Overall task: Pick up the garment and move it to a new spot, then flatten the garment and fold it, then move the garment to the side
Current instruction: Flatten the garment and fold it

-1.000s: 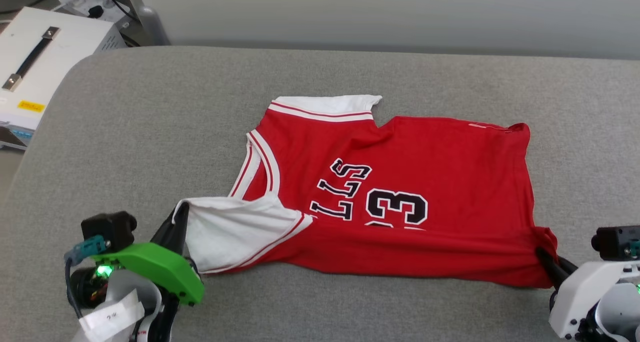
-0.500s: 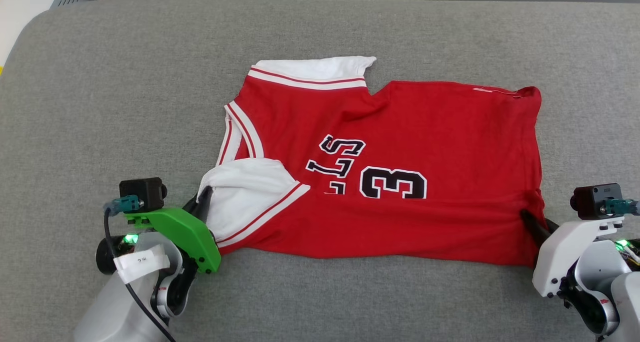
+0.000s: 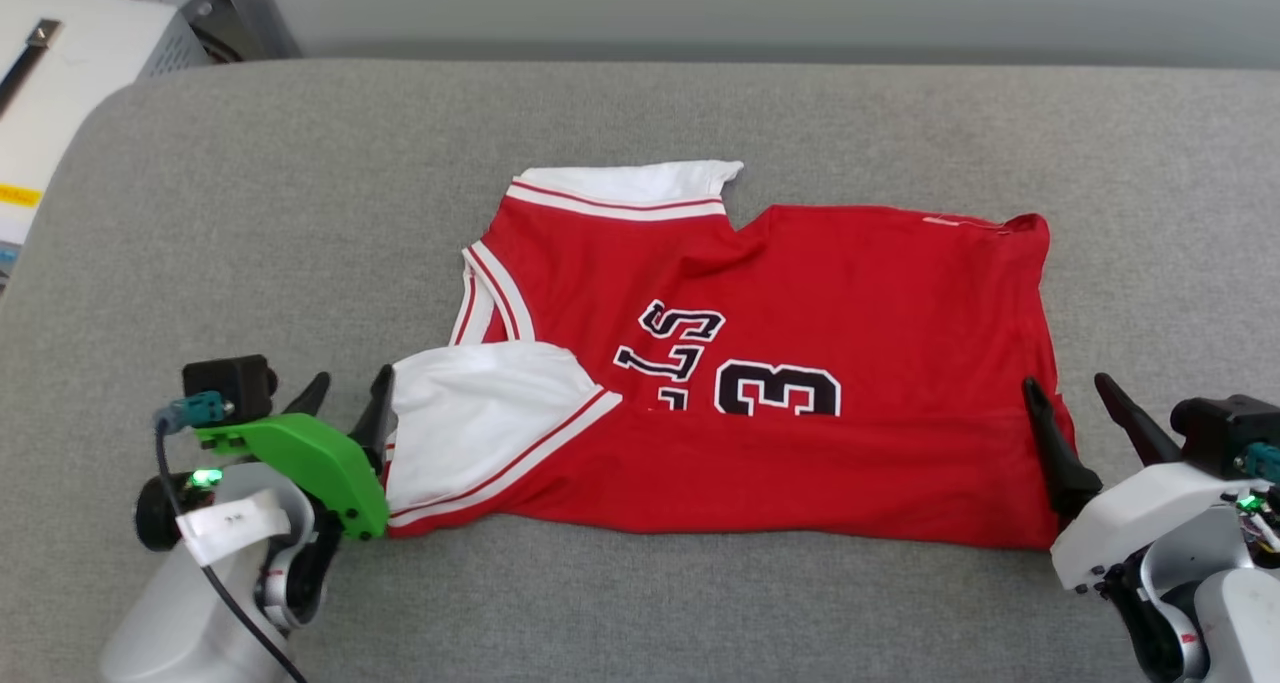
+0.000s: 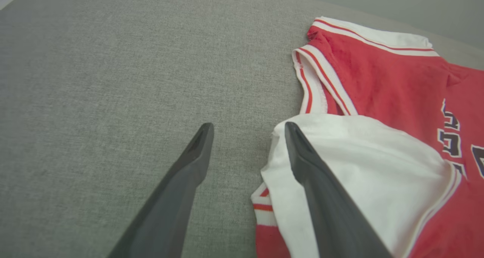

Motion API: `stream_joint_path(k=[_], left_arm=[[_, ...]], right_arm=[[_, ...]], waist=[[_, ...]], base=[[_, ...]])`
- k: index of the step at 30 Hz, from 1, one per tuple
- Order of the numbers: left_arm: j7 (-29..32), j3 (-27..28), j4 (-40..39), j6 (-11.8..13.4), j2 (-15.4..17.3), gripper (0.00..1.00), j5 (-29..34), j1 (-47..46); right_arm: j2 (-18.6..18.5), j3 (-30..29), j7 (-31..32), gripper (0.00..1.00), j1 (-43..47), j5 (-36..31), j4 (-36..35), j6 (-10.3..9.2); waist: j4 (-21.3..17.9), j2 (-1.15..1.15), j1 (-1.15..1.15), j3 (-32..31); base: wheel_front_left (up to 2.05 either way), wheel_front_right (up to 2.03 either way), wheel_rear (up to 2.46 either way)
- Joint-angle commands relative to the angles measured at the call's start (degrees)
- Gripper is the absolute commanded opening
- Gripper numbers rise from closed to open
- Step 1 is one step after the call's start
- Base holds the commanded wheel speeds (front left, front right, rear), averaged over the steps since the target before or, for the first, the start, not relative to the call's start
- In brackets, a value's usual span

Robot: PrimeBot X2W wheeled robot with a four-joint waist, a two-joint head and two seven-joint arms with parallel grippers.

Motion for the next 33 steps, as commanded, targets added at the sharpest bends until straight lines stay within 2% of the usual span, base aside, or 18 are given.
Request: stream_joint_path(k=[1, 4, 9, 14, 20, 27, 28, 29, 30, 31, 33], left_arm=[[0.6, 0.4, -0.2, 0.1, 1.3, 1.00, 0.0, -0.8], [4.5, -0.1, -1.4, -0.6, 3.8, 1.00, -0.5, 0.0], [18.9, -2.2, -5.9, -2.3, 8.1, 1.00, -4.2, 2.6], [29.8, -2.8, -11.8, -0.7, 10.9, 1.00, -8.1, 5.6], [33.2, -3.0, -15.7, 2.0, 11.5, 1.00, -8.8, 6.8], [36.2, -5.6, -12.0, 2.6, 9.6, 1.00, -8.5, 5.9], [37.1, -6.4, -11.3, 2.3, 8.8, 0.91, -8.7, 5.9], [37.4, -6.7, -11.0, 2.2, 8.4, 0.52, -8.9, 5.9], [37.7, -7.1, -10.5, 2.1, 7.6, 0.22, -9.1, 5.9], [37.7, -7.4, -10.2, 2.0, 7.2, 0.00, -9.2, 5.9], [37.1, -7.5, -9.9, 1.7, 6.5, 0.00, -9.4, 5.9]], right_arm=[[0.8, -0.3, -0.9, 1.00, 1.1, -1.0, -0.8, -0.05], [2.5, -1.0, -1.4, 1.00, 2.5, -2.3, -2.7, -0.05], [4.7, -2.1, 0.1, 1.00, 5.4, -3.9, -6.5, -0.05], [6.3, -2.7, 1.8, 1.00, 7.1, -4.7, -9.8, -0.05], [7.3, -2.6, 3.3, 1.00, 6.7, -4.6, -12.2, -0.05], [7.4, -3.0, 4.3, 1.00, 5.7, -3.9, -12.5, -0.05], [7.5, -3.3, 4.5, 1.00, 5.6, -3.8, -12.3, -0.05], [7.5, -3.5, 4.5, 1.00, 5.5, -3.7, -12.2, -0.05], [7.5, -4.1, 4.7, 1.00, 5.4, -3.7, -12.0, -0.05], [7.5, -4.4, 5.0, 1.00, 5.4, -3.7, -11.9, -0.05], [7.3, -4.9, 5.6, 1.00, 5.3, -3.5, -11.8, -0.05]], waist=[[-0.4, 0.00, 0.00, -2.8], [-0.9, 0.00, 0.00, -4.4], [-1.6, 0.00, 0.00, -5.9], [-2.8, 0.00, 0.00, -5.0], [-4.4, 0.00, 0.00, -1.3], [-5.8, 0.00, 0.00, 2.1], [-5.8, 0.00, 0.00, 2.3], [-5.9, 0.00, 0.00, 2.4], [-5.9, 0.00, 0.00, 2.6], [-5.9, 0.00, 0.00, 2.6], [-5.8, 0.00, 0.00, 2.5]], base=[[0.00, 0.00, 0.00], [0.00, 0.00, 0.00], [0.00, 0.00, 0.00], [0.00, 0.00, 0.00], [0.00, 0.00, 0.00], [0.00, 0.00, 0.00], [0.00, 0.00, 0.00], [0.00, 0.00, 0.00], [0.00, 0.00, 0.00], [0.00, 0.00, 0.00], [0.00, 0.00, 0.00]])
